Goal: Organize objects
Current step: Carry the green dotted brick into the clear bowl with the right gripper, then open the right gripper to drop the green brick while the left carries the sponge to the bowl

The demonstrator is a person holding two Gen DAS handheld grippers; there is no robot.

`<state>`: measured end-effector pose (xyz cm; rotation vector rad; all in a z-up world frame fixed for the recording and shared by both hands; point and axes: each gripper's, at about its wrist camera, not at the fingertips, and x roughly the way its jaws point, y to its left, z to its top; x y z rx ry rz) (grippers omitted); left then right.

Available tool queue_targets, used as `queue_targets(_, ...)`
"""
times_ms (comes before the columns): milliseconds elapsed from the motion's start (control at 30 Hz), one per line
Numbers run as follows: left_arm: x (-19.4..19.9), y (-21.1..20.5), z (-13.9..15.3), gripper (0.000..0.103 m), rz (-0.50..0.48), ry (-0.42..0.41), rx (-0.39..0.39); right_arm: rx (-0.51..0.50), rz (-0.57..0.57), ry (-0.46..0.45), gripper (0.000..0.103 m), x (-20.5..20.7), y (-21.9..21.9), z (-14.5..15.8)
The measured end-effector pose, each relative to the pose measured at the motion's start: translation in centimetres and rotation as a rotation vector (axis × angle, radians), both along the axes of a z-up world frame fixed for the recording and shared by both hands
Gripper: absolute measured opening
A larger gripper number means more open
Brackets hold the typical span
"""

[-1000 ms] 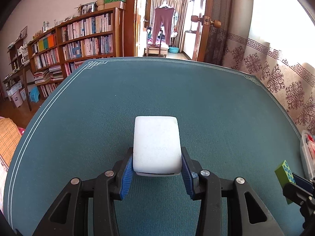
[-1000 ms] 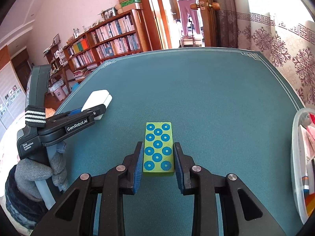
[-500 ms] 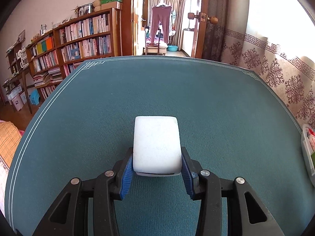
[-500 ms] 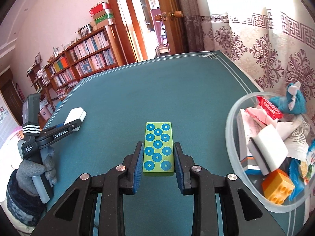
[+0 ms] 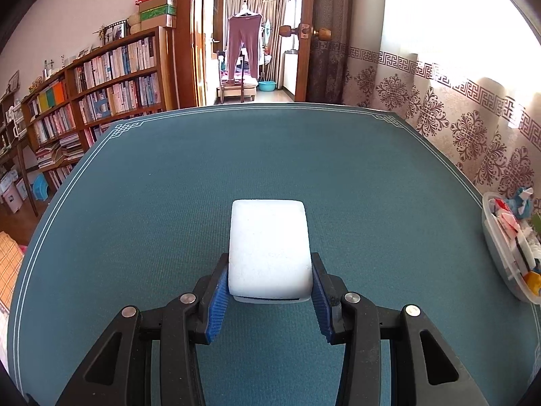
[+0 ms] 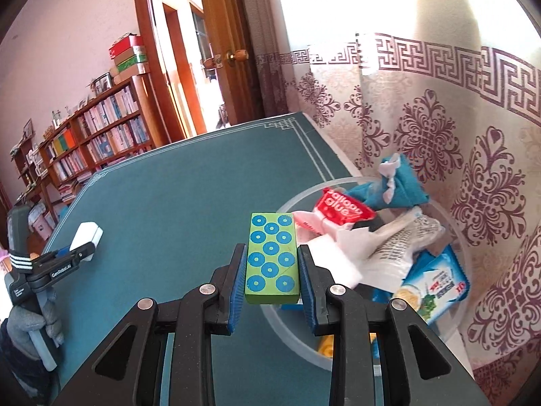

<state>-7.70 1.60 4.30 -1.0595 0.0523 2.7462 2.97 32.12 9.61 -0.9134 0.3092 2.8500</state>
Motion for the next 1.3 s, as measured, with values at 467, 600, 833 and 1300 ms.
queue_targets(467, 1.4, 3.5, 0.5, 0.046, -0.075, -0.008, 0.007, 0.035, -0.149, -0.009, 0.03, -1.8, 6.0, -1.0)
queue_targets(600, 1.6, 4.3, 0.4, 0.046, -0.083, -0.013, 0.006, 0.043, -0.156, -0.022, 0.03, -2.6, 6.7, -1.6)
queue_targets(833, 1.7, 5.6, 0.4, 0.046, -0.106, -0.021, 0.003, 0.037, -0.154, -0.018, 0.031, -2.6, 7.2, -1.8)
queue_targets(1300, 2.9, 9.9, 0.6, 0.046, -0.201, -0.032, 0.005, 0.117, -0.108, 0.062, 0.032, 2.7, 4.5, 0.1)
